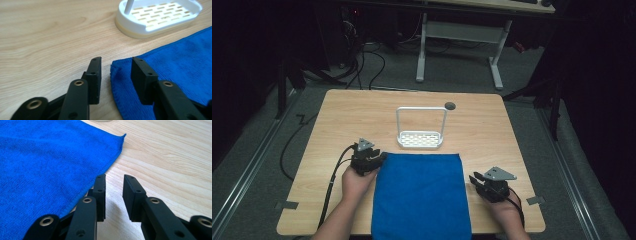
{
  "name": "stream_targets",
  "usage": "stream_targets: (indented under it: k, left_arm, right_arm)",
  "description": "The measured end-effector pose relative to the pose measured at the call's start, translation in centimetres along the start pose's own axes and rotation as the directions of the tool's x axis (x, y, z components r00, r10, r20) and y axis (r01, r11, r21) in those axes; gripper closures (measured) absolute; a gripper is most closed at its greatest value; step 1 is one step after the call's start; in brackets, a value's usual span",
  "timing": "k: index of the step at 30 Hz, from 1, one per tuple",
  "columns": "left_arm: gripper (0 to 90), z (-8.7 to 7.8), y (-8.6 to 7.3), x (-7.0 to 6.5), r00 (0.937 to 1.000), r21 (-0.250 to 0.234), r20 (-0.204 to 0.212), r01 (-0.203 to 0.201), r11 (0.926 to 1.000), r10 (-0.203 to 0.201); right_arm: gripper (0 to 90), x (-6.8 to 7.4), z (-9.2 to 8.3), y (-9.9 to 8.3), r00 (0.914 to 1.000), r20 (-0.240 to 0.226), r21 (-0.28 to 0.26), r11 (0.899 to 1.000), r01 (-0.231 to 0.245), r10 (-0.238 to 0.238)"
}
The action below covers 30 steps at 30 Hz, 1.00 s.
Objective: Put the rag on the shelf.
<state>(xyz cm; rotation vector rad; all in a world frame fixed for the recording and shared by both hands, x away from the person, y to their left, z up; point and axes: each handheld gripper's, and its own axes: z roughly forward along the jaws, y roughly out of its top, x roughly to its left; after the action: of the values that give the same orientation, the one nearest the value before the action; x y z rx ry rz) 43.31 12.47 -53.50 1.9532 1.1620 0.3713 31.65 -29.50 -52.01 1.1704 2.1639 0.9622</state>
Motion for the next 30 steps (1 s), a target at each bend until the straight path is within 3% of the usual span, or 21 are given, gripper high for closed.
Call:
stream_targets:
  k: [2,3,5,12,15,18,20,23,30]
  left_arm:
    - [60.8,0.2,0.2,-0.1,1.0,-0.003,-0.002,-0.009,1.0,0.009]
    - [62.4,0.5,0.3,-0.3,0.9993,0.006,-0.017,-0.032,0.9995,0.032]
    - [63.7,0.5,0.3,-0.4,0.9991,0.009,-0.026,-0.033,0.9994,0.033]
    - [84.1,0.5,0.3,-0.2,0.9992,0.009,-0.024,-0.031,0.9995,0.031]
    - [86.5,0.4,0.3,-0.1,0.9998,0.016,-0.012,-0.014,0.9998,0.014]
    - [87.0,0.2,0.2,-0.2,0.9998,-0.008,-0.007,-0.019,0.9998,0.019]
    - [87.0,0.0,0.1,-0.1,0.9999,-0.029,0.005,-0.015,0.9995,0.015]
    - [86.8,0.0,0.1,0.1,0.9998,-0.028,0.021,0.0,0.9996,0.001]
    - [86.4,0.1,0.2,0.4,0.9984,-0.016,0.049,0.028,0.9995,-0.027]
  right_arm:
    - [72.9,0.1,0.2,0.2,1.0,-0.003,-0.001,1.0,0.002,-0.002]
    - [72.9,0.1,0.3,0.2,1.0,-0.003,-0.001,1.0,0.006,-0.006]
    - [72.9,0.1,0.3,0.2,1.0,-0.003,0.001,1.0,0.004,-0.004]
    - [68.2,0.1,0.6,0.3,0.9998,-0.01,-0.003,1.0,-0.017,0.017]
    - [63.4,0.1,0.8,0.3,0.9984,-0.019,-0.007,0.999,-0.054,0.054]
    - [59.6,-0.1,1.3,0.7,0.9954,-0.017,-0.011,0.995,-0.095,0.094]
    - [56.4,-0.1,1.9,1.4,0.9937,-0.008,-0.005,0.994,-0.112,0.112]
    - [54.0,-0.1,3.2,2.5,0.9946,0.022,0.013,0.995,-0.102,0.102]
    - [52.1,-0.9,6.8,5.3,0.9864,0.037,0.049,0.986,-0.162,0.16]
